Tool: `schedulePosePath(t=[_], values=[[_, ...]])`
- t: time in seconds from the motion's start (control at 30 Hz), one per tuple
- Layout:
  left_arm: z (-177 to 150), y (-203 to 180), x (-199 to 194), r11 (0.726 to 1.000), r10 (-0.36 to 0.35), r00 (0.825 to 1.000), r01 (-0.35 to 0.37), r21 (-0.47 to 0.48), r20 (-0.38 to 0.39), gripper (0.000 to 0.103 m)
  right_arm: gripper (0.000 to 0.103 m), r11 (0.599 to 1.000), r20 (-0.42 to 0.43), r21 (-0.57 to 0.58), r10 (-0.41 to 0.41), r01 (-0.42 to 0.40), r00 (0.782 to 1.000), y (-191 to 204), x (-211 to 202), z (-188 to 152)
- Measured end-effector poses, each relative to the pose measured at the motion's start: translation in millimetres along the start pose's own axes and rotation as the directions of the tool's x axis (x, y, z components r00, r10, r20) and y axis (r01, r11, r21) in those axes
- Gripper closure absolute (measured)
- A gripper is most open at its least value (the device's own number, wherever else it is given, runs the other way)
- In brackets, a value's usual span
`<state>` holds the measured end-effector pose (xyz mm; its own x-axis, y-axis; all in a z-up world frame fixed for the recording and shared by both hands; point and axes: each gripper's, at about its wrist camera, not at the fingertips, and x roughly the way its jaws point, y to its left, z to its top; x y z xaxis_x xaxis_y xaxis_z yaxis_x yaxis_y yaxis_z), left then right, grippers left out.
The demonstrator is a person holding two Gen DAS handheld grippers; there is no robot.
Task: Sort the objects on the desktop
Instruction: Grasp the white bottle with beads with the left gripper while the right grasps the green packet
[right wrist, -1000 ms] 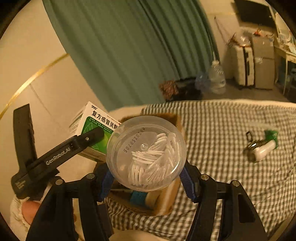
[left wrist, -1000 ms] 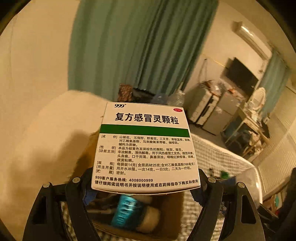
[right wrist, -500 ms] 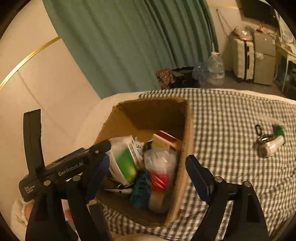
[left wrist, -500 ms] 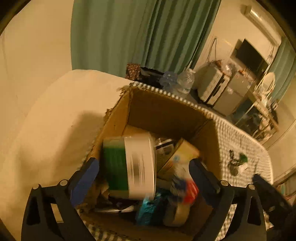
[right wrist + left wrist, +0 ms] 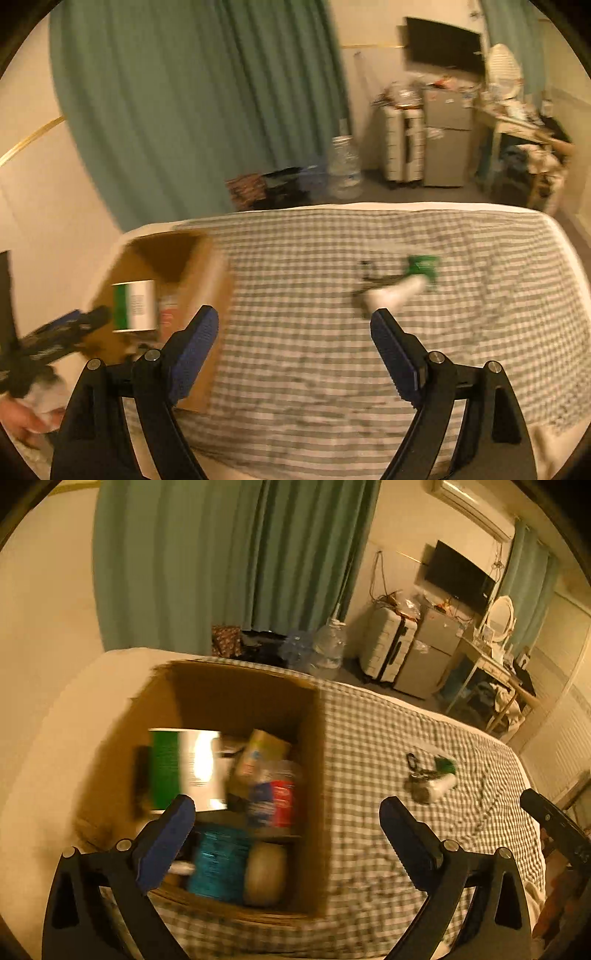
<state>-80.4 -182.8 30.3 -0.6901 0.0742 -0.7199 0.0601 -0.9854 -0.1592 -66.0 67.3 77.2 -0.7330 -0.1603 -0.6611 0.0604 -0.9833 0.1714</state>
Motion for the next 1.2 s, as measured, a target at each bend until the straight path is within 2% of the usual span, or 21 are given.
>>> schedulePosePath(t=[0.1,0.23,0.37,0.5,0.6,0.7,0.8,0.87,1.0,1.2], values=[[-7.6,-56.6,6.0,0.996,-0.046,0.999,0.047,0.074,-0.015,0.000,0.018,0.997,0.008,0.066,-0.033,0.032,0.999,-45.6,-4.9,1.8],[-22.7,-115.7,33.4,0.991,-0.098,0.991,0.106,0.079,-0.090,0.000,0.018,0.993,0.041,0.076,-0.093,0.090,0.995,-87.6,-11.1,5.1],[-42.4,-163.3,75.5,0.989,-0.091,0.982,0.108,0.098,-0.163,0.000,0.018,0.985,0.038,0.141,-0.102,0.096,0.994,-128.3,-3.3,-2.4],[-54.2,-194.2,108.4,0.982,-0.094,0.977,0.123,0.145,-0.190,0.000,0.018,0.976,0.000,0.194,-0.105,0.103,0.994,-159.5,24.6,-16.6],[-58.1,-205.7,130.5,0.976,-0.078,0.979,0.113,0.185,-0.186,0.000,0.018,0.974,-0.036,0.205,-0.087,0.092,0.996,-172.2,53.3,-28.4],[-48.9,-210.4,151.1,0.968,-0.108,0.978,0.144,0.205,-0.177,0.000,0.018,0.968,-0.063,0.242,-0.052,0.066,0.997,-181.5,78.7,-38.1],[-36.1,-215.4,173.1,0.967,-0.096,0.983,0.130,0.220,-0.159,0.000,0.018,0.968,-0.099,0.245,-0.039,0.062,0.994,-188.0,103.3,-38.8],[-28.5,-220.8,190.0,0.966,-0.075,0.986,0.110,0.235,-0.152,0.000,0.018,0.965,-0.094,0.256,-0.034,0.057,0.995,-191.2,114.5,-32.7],[-18.2,-228.7,217.6,0.953,-0.109,0.984,0.143,0.267,-0.139,0.000,0.018,0.965,-0.092,0.259,-0.017,0.040,0.996,-196.8,144.3,-12.5],[-9.8,-223.8,264.1,0.941,-0.173,0.965,0.221,0.256,-0.195,0.000,0.018,0.961,-0.124,0.277,0.024,0.012,0.992,-195.0,200.3,12.9]])
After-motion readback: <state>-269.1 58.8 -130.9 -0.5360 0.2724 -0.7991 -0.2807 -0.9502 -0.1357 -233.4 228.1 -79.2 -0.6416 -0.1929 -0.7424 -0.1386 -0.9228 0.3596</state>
